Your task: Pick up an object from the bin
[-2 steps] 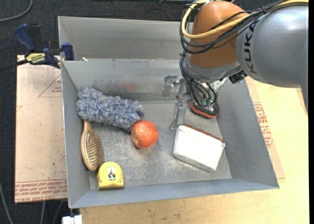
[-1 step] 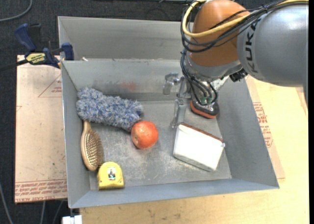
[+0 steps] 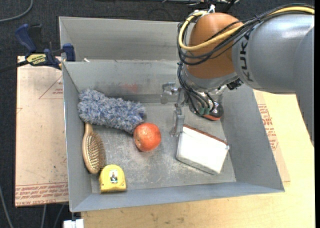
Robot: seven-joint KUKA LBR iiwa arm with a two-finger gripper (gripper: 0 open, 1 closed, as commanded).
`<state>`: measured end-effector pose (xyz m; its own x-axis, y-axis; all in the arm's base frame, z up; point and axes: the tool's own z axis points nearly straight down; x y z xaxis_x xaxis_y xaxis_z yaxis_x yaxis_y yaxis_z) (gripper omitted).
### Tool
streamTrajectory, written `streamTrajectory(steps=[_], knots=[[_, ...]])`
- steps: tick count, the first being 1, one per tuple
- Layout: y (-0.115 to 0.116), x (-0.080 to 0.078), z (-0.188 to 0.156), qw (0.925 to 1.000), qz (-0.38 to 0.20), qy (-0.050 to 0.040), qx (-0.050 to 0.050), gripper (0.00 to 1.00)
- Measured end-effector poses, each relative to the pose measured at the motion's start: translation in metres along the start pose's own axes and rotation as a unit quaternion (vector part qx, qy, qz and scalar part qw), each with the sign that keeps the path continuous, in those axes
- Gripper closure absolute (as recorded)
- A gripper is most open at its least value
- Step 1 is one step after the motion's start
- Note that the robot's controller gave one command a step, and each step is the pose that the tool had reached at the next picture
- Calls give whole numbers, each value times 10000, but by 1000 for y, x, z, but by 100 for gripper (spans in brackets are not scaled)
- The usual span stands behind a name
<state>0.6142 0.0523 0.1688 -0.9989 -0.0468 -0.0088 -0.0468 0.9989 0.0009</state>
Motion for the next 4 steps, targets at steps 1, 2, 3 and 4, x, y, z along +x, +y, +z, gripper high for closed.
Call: streamTrajectory(steps=[1, 2, 3, 4], knots=[[-2, 23, 38, 9995, 304, 45, -7, 0], [26, 22, 63, 9991, 432, 16, 3, 0], [44, 33, 93, 9590, -2834, -20, -7, 100], [44, 33, 93, 9590, -2834, -21, -7, 100]])
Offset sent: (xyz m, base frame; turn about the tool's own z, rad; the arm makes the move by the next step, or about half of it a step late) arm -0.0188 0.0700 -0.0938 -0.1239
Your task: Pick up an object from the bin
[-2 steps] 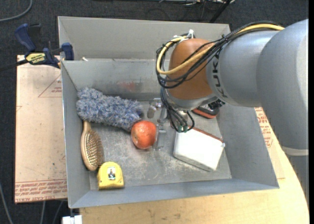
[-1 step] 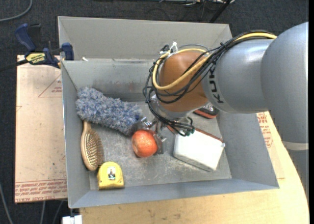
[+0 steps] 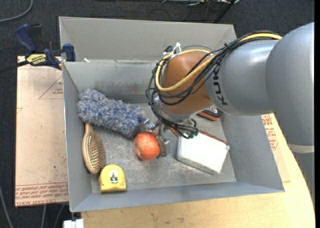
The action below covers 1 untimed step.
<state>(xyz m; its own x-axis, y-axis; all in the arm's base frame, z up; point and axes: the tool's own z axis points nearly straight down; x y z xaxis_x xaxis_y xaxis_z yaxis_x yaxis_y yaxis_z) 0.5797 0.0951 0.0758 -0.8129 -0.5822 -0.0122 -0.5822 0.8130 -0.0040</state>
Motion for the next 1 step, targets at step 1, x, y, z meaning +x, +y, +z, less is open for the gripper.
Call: streamTrajectory(steps=[1], knots=[[-9, -3, -93, 9999, 133, -19, -1, 100]])
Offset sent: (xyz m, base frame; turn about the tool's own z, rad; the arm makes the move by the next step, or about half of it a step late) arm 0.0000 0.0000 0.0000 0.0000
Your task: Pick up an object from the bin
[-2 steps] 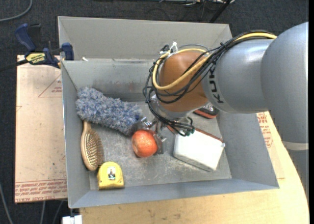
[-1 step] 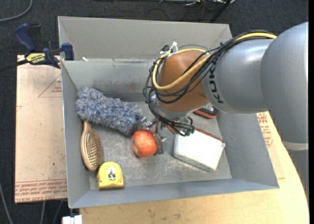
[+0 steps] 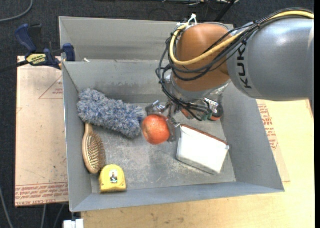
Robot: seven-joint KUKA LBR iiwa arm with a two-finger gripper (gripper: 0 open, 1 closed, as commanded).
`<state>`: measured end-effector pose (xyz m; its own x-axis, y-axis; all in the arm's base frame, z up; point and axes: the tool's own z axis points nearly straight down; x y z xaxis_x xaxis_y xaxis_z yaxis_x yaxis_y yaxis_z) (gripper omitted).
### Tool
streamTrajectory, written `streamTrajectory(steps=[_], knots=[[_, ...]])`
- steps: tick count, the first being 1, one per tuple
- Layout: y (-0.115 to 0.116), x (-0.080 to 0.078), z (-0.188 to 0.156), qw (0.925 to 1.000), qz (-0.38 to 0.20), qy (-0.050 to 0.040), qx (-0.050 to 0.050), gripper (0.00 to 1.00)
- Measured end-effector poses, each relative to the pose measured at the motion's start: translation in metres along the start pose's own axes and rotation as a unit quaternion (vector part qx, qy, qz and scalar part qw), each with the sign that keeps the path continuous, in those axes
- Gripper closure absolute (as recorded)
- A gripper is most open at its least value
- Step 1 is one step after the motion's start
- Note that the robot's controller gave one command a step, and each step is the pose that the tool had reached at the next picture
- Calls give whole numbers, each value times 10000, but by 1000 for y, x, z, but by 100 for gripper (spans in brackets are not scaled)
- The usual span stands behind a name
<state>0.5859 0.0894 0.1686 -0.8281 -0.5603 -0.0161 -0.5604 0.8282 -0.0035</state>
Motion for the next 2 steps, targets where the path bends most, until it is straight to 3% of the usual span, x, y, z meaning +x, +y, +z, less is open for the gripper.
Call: streamTrajectory(steps=[1, 2], knots=[[0, 0, 0, 10000, -1, 1, 0, 100], [-9, 11, -143, 9996, -274, -30, 9, 100]])
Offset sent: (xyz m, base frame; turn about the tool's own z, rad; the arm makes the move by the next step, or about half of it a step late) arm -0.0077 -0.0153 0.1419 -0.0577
